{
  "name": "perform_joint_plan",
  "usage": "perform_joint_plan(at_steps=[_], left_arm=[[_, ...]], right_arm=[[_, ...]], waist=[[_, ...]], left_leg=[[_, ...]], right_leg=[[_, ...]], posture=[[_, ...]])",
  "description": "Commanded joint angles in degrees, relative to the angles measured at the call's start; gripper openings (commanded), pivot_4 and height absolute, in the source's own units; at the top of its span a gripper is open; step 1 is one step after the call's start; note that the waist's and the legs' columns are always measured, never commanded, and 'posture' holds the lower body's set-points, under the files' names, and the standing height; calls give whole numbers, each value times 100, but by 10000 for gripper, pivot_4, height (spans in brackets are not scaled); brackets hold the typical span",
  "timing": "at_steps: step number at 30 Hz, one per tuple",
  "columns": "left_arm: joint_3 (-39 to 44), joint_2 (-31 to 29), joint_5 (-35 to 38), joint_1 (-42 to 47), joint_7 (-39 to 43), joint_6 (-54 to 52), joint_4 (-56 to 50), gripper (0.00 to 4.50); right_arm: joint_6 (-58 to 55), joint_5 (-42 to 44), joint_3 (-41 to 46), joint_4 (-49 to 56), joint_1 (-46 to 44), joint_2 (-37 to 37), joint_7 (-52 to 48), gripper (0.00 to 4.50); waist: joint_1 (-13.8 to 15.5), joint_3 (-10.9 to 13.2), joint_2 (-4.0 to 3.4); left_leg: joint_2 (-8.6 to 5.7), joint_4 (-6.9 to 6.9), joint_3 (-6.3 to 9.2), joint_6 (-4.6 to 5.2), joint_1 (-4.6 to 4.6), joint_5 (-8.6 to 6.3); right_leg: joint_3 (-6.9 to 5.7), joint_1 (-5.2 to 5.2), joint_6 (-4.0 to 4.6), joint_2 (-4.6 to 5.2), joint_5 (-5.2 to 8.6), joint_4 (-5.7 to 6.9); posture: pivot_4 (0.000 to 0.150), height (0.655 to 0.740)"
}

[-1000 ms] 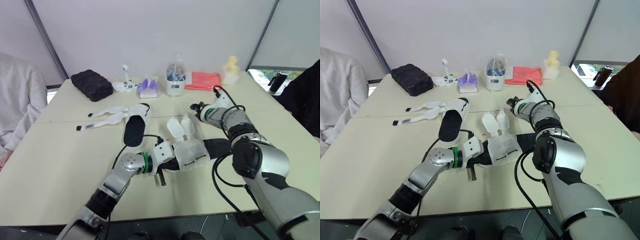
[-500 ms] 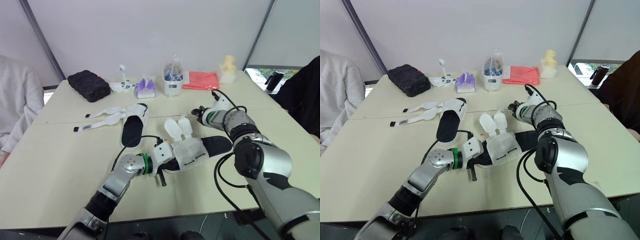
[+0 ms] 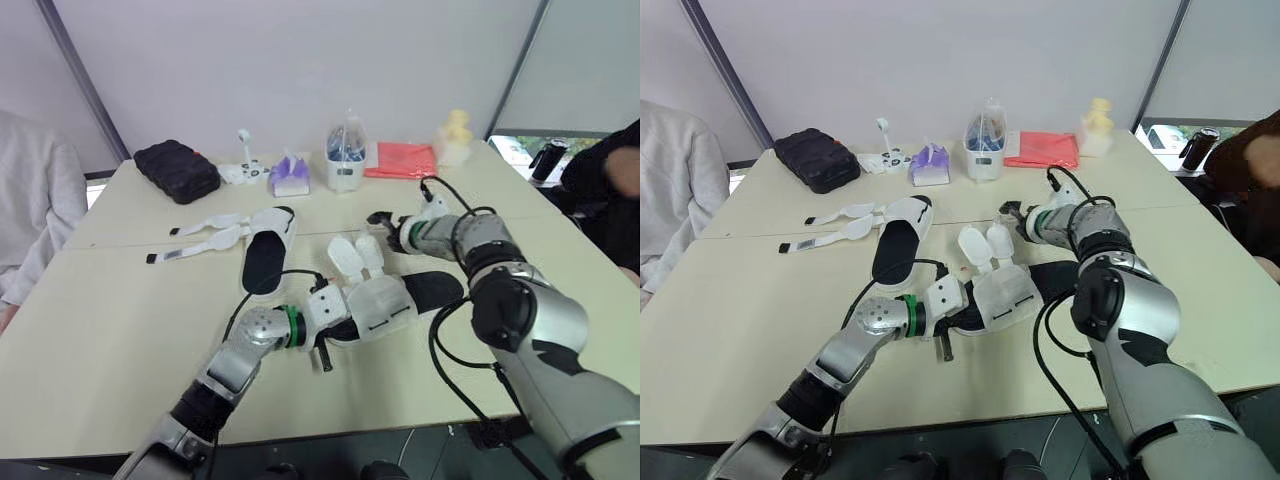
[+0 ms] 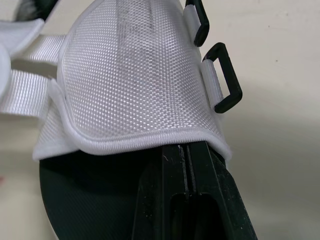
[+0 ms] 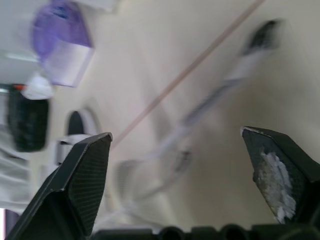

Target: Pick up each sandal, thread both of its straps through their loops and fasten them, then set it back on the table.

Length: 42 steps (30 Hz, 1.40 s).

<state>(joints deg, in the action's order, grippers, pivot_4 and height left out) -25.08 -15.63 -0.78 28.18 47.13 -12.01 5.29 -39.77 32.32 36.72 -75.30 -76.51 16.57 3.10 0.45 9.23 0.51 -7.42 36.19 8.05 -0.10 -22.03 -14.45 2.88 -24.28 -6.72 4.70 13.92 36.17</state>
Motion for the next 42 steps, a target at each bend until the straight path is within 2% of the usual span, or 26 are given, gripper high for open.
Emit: perform_joint_plan(at_steps=[1,2,5,10,12,20,27,31,34,36,38,40,42], left_arm=[[-149,-47,-324,-28,-120,62,313,0],[-119,-36,-310,-36,-121,62,312,0],[-47,-55,-287,-98,-146,47,249,0],[28,-54,-250,-208,-219,61,172,0],[46,-68,-258,-206,-226,107,197,0],[53,-181,-598,337,-345,1041,1245,0],[57,-199,-874,1163,-386,2437,2934,0],[164,-104,-565,1358,81,2716,3303,0],[235,-54,-360,1314,502,2695,3267,0],[244,-73,-324,1259,672,2672,3210,0],[299,-84,-287,1180,742,2608,3131,0],[340,-115,-299,1109,766,2584,3077,0],[367,-144,-338,1043,762,2573,3046,0]], right_arm=[[582,105,201,-29,-201,-180,133,44630],[642,95,218,-43,-206,-205,147,44630],[795,42,234,-94,-193,-278,220,37111],[889,-55,180,-109,-195,-284,163,10957],[859,-85,160,-108,-204,-277,129,1833],[855,-121,162,-43,-189,-114,-189,848],[448,-796,-860,421,-119,231,-1743,848],[262,-1125,-1686,1293,197,410,-3023,848],[637,-1331,-2776,3422,1299,653,-4543,848],[1321,-1415,-3295,4923,2225,909,-5326,848],[3516,-1913,-3796,6235,3420,1372,-6163,848],[5524,-2394,-4089,6627,4178,1780,-6637,848],[6933,-2655,-4189,6517,4519,2042,-6791,848]], waist=[[8,0,0],[14,0,0],[11,0,-1],[-24,-1,-2],[-27,-1,-2],[-67,-1,-2],[-145,-2,-3],[-160,-2,-4],[-158,-3,-4],[-137,-5,-5],[-145,-5,-5],[-164,-6,-6],[-209,-5,-5]], left_leg=[[-1,1,0,0,0,0],[-1,2,0,0,-1,0],[-2,3,1,-1,-2,0],[1,1,1,-1,-1,0],[1,1,1,-1,-1,1],[2,2,1,-3,-1,2],[3,2,1,-3,0,2],[4,1,-1,-3,-1,2],[7,2,-1,-1,-8,1],[10,4,1,-1,-22,1],[10,7,-4,-5,-33,3],[9,6,-10,-19,-34,9],[8,6,-35,-19,-28,9]], right_leg=[[0,1,0,-2,0,0],[0,1,0,-2,0,0],[0,0,1,-1,-1,0],[0,-2,1,0,-1,2],[0,-2,2,-1,-1,3],[0,-3,5,-2,-4,3],[-1,-6,4,-3,-4,7],[-1,-9,4,-3,-5,8],[-2,-17,3,-3,-5,9],[-6,-29,2,-4,-4,11],[-10,-44,-1,-2,-4,13],[-14,-47,-7,0,-1,12],[-17,-48,-8,-1,-1,8]], posture=[[1500,7400],[1500,7400],[1500,7400],[1500,7400],[1500,7400],[1500,7400],[1500,7400],[1500,7400],[1500,7400],[1500,7400],[1500,7400],[1500,7400],[1500,7400]])
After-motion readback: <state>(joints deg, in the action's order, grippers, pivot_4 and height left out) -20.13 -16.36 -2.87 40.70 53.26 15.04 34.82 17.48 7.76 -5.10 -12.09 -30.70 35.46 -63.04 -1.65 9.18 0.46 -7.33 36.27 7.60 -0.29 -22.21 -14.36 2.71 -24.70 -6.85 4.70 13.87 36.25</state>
